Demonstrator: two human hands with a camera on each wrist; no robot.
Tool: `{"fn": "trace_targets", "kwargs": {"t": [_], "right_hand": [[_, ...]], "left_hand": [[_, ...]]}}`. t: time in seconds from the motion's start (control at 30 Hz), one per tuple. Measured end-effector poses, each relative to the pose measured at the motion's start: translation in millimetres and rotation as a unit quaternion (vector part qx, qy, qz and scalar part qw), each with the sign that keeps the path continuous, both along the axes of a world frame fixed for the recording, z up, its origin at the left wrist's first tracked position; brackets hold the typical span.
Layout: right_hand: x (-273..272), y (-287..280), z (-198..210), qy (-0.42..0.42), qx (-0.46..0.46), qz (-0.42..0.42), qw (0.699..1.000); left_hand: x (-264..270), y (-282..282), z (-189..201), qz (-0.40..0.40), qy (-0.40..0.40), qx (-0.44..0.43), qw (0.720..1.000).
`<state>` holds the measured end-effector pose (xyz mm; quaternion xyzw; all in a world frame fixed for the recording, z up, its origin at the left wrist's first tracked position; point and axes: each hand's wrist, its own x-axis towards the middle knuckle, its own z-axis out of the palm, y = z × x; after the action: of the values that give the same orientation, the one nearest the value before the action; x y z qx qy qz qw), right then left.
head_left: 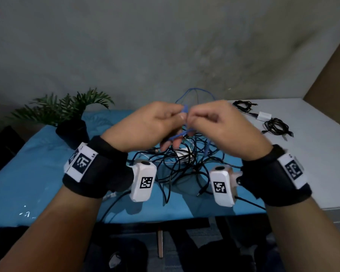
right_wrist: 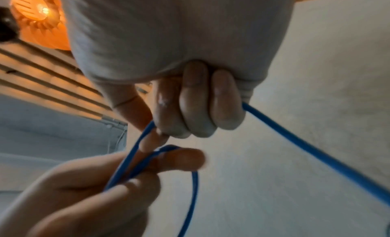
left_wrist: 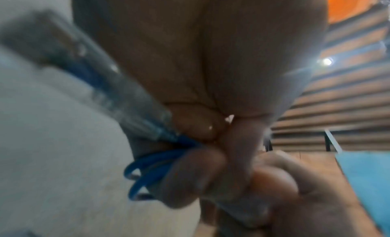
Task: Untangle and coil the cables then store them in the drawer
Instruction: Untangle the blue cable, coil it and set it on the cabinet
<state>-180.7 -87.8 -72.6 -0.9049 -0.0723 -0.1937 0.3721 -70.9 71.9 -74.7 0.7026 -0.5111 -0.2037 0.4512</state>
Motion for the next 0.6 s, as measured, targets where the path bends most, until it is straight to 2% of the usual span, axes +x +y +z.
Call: {"fn": "trace_targets", "kwargs": {"t": [0.07, 0.13, 0.23, 0.3, 0.37, 0.47, 0.5, 0.57, 0.6], "right_hand": [[-3, -9, 5, -0.032, 0.068, 0.011, 0.997], [-5, -14, 8, -0.075, 0.139, 0.007, 0.987], [-4, -21, 6, -0.105, 0.215, -0.019, 0.971], [-1, -20, 1, -0.091, 0.225, -0.023, 0.97], [3, -14, -7, -0.07, 0.191, -0.035, 0.978], [10, -2, -19, -0.014, 0.053, -0.066, 0.996], [11, 3, -21, 0.002, 0.018, -0.06, 0.998], [12, 12, -24, 0.023, -0.033, -0.041, 0.998], [12, 16, -24, 0.03, -0.054, -0.036, 0.997]], "left_hand": [[-7, 3, 2, -0.076, 0.067, 0.012, 0.995], [-12, 5, 5, -0.134, 0.16, -0.026, 0.978], [-15, 10, 12, -0.187, 0.315, -0.121, 0.923], [-16, 12, 17, -0.216, 0.364, -0.185, 0.887], [-17, 11, 20, -0.224, 0.406, -0.256, 0.848], [-14, 9, 25, -0.165, 0.483, -0.363, 0.779], [-11, 7, 25, -0.122, 0.489, -0.386, 0.773], [-6, 2, 21, -0.039, 0.459, -0.41, 0.787], [-5, -1, 19, 0.001, 0.42, -0.405, 0.812]]}}
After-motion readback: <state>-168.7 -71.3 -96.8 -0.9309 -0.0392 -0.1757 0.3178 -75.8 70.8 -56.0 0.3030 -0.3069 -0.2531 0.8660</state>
